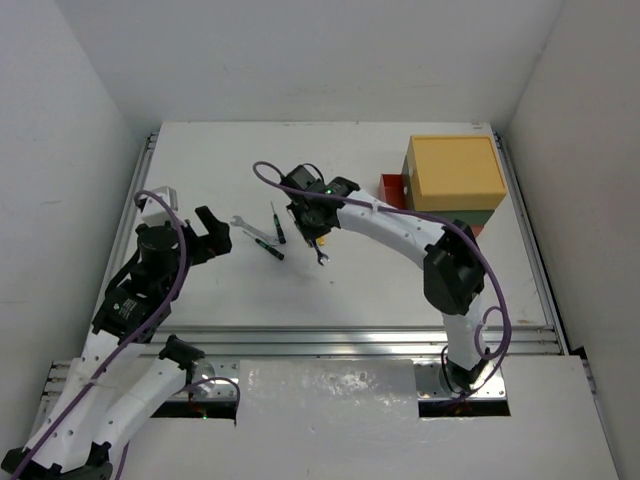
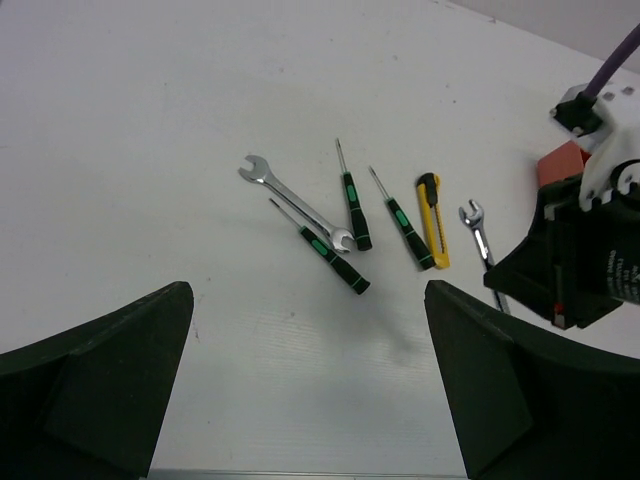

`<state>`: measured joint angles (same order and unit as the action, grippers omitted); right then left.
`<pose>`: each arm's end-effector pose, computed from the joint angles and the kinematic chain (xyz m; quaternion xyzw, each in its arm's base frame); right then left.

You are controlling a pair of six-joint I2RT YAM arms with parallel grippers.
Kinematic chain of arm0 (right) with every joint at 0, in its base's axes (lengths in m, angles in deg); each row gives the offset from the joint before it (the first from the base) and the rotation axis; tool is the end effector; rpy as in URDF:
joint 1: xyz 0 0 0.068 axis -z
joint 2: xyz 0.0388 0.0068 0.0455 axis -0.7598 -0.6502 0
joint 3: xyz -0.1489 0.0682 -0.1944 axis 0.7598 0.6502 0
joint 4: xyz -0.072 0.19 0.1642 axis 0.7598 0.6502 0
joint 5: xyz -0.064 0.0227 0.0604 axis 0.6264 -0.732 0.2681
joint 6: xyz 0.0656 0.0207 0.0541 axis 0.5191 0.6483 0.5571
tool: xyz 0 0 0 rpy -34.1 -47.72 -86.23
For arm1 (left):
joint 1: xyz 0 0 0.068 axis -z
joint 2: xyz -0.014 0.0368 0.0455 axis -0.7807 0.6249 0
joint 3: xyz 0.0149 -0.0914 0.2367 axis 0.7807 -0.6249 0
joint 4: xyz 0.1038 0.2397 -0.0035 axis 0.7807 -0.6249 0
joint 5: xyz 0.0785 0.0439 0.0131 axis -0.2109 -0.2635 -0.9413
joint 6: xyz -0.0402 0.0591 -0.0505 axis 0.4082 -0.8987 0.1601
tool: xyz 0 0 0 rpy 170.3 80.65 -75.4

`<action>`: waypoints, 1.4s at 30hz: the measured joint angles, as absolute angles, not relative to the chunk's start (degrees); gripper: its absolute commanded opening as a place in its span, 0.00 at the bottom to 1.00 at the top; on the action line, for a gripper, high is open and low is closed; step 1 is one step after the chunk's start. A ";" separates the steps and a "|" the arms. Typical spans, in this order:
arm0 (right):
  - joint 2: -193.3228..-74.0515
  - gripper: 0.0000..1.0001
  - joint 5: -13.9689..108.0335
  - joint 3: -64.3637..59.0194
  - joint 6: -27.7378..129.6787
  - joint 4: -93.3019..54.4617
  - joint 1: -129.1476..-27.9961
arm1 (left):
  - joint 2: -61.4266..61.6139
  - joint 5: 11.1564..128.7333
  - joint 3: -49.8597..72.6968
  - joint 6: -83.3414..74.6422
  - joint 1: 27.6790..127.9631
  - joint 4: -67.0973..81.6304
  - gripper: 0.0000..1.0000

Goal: Sort the tools into containers

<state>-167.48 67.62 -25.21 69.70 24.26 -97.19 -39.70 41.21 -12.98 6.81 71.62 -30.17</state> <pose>0.3136 0.3194 0.1918 -0.1575 0.9494 0.0611 0.2649 0.1807 -0.0378 0.3084 -0.1153 0.8192 -0.0608 0.5585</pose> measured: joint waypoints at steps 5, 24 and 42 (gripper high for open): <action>-167.39 0.00 70.81 -29.65 67.53 28.04 -92.25 | -40.09 41.19 -12.96 6.83 71.64 -30.15 1.00; -176.44 0.00 84.32 -39.31 60.58 34.05 -70.31 | -39.52 41.21 -12.98 6.81 71.68 -30.17 1.00; -176.66 0.41 84.39 -37.73 59.27 32.08 -70.55 | -38.65 41.13 -12.98 6.83 71.99 -30.17 1.00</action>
